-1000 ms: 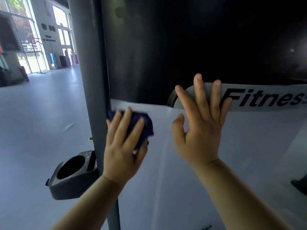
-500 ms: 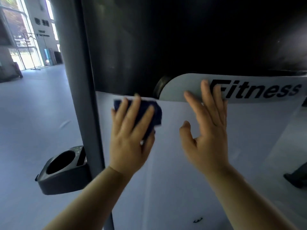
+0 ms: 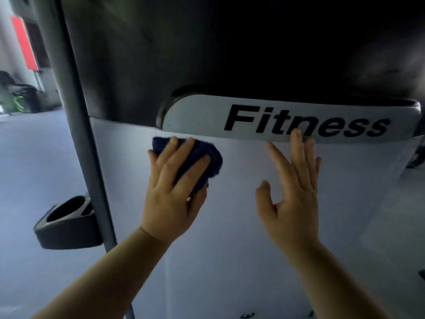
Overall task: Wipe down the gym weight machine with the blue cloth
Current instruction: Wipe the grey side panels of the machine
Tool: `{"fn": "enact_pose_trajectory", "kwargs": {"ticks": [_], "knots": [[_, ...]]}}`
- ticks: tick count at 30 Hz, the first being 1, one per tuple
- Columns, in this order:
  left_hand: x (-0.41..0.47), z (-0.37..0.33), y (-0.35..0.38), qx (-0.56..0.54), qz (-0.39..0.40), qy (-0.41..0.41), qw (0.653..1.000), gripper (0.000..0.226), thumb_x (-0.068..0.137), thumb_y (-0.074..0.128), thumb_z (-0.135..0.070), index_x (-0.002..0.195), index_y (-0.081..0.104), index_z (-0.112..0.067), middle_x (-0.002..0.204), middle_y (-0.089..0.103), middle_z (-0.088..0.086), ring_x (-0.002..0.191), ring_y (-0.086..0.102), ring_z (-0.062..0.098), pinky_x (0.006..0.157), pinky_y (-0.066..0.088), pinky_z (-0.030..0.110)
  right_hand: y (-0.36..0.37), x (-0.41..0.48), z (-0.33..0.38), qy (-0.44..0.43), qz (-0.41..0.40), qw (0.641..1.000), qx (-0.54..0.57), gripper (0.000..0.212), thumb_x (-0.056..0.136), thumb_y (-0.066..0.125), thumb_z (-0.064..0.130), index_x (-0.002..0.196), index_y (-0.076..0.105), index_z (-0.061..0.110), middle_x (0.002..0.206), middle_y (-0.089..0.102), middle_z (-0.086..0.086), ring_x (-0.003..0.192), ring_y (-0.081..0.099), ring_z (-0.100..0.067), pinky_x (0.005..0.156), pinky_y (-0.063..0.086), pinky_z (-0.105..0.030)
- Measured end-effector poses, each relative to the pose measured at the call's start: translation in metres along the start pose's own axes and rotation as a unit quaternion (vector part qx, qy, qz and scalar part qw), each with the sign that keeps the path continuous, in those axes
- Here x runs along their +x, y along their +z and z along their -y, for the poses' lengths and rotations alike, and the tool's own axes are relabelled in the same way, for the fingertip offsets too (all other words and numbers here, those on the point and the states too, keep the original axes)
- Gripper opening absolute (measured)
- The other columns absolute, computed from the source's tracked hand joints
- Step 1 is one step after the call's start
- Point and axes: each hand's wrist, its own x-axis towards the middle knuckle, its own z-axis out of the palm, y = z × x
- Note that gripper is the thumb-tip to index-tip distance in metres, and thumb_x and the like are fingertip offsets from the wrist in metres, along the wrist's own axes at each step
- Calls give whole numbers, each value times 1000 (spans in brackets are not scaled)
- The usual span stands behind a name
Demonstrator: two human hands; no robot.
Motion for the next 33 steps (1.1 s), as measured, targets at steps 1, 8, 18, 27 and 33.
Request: {"fn": "enact_pose_trajectory", "kwargs": {"ticks": [1,8,18,27,33], "knots": [[-20,-9,7,11,36,31,999,37,93,57,-19,129,51,-16,141,41,12,141,28,30,120,14,49,-4,0,-8,-2,3,1000,5,61,87,47,17,147,35,22,161,13,-4,152,3,-28,123,2,-43],[10,-50,16,31,66,66,995,37,96,56,-15,133,50,-17,142,42,7,141,31,29,120,16,50,-23,-14,-49,-10,27,999,16,57,90,46,20,147,35,20,162,10,-3,152,2,-28,123,2,-42],[-26,-70,38,56,149,174,972,34,96,56,-12,128,56,-23,134,51,-3,127,48,19,119,23,37,-34,-35,-76,106,20,993,38,61,97,41,28,153,19,26,163,-5,6,152,-7,-19,123,-1,-33],[73,-76,44,74,22,97,992,32,95,60,-19,126,57,-23,133,50,2,129,41,28,113,29,55,-38,-50,-93,189,-27,980,51,60,101,37,37,155,13,32,165,0,-6,152,-4,-22,119,17,-58],[7,-114,71,75,259,290,918,34,106,41,-16,116,72,-24,127,66,-6,124,51,16,118,26,34,-52,-53,-122,215,-13,976,38,58,102,33,40,153,4,44,165,-3,3,152,-4,-12,123,6,-30]]}}
